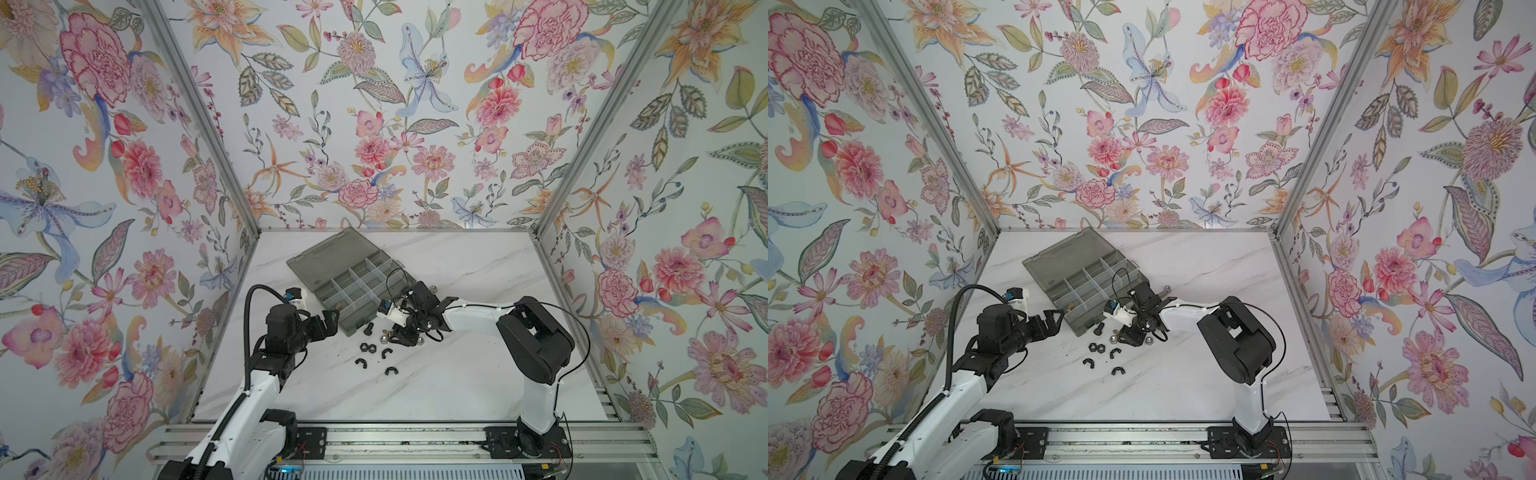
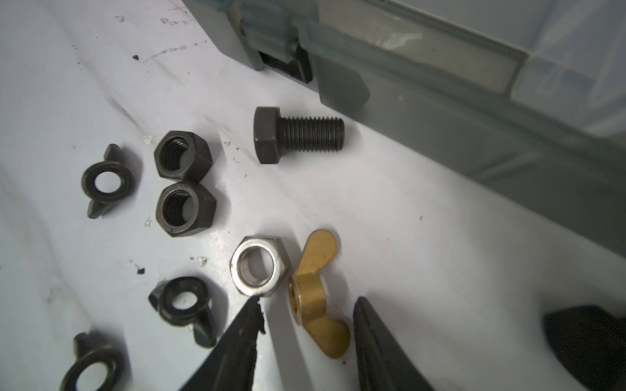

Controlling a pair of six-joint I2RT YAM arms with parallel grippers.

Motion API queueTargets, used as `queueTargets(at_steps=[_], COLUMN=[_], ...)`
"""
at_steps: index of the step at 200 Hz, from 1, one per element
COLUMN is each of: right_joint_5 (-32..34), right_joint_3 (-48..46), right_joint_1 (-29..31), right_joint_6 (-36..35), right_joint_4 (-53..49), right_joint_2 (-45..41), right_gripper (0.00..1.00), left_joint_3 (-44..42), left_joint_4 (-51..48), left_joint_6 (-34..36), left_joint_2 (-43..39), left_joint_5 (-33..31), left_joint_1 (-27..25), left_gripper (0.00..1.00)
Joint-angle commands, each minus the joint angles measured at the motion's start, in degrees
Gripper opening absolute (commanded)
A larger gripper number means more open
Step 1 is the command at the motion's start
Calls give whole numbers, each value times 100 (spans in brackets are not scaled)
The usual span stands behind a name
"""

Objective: Sort the screws and nuts into containers
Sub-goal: 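Lower the right gripper and grasp the second brass wing nut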

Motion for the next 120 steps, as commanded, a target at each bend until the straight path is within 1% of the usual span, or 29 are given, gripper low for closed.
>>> queueTargets(at_steps=[1,58,96,120], right_joint_5=[-5,21,25,52], right_joint_3=[131,150,135,157], right_joint_1=[61,63,70,88], right_joint_6=[-80,-89,-73,-44], right_joint_4=[-91,-91,-91,-89], right_joint_2=[161,253,275,332], right_gripper=[47,46,38,35], left_joint_3=[-9,-14,-37,-32], left_joint_4=[-15,23,26,40], left_joint_6=[-21,-20,-20,-28], left_joint_2=[-16,30,22,30], left_joint_5=[32,55,56,60], left_joint_1=[-36,-37,-36,-36], left_gripper=[99,99,100,99])
